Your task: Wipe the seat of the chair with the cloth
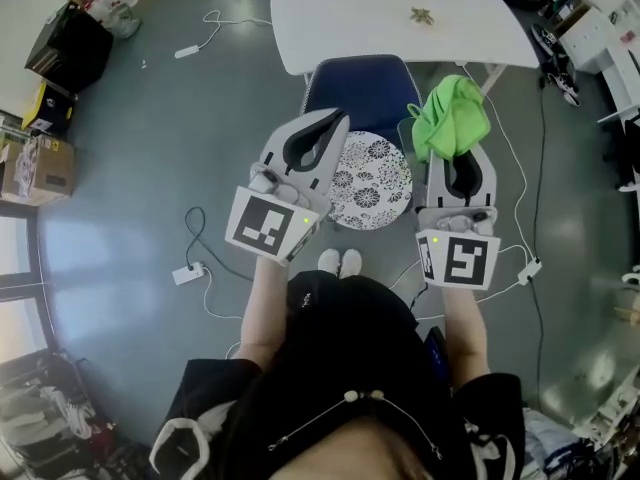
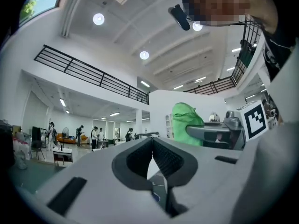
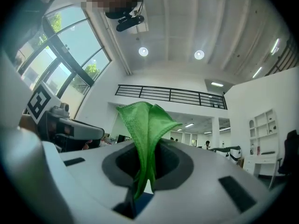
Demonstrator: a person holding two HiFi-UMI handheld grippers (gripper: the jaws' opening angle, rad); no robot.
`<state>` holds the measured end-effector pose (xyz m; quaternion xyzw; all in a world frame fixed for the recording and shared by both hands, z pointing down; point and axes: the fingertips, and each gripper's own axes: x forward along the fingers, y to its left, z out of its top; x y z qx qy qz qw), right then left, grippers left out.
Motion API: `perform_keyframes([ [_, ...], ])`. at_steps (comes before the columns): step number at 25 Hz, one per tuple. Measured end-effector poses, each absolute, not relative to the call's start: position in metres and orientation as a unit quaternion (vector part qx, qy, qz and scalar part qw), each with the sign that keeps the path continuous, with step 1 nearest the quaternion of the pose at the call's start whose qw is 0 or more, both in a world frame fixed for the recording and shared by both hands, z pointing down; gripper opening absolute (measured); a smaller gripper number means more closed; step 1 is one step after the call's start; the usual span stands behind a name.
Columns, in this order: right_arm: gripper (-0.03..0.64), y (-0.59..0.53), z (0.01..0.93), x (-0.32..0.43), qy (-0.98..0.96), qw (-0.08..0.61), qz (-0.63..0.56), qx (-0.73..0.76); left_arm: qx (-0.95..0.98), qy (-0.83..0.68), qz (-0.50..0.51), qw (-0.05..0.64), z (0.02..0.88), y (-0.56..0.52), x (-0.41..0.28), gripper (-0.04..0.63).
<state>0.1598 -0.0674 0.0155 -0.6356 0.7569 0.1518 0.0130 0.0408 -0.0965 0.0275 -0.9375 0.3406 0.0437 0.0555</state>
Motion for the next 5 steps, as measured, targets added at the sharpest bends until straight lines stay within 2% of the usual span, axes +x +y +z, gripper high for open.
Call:
perform_keyframes([
  [5,0.049,-0.051,0.003,0.163,0.752,0.020,0.159,-0.640,-0.937,0.340,0.048,0.063,0.018,-0.081,0.038,0.006],
])
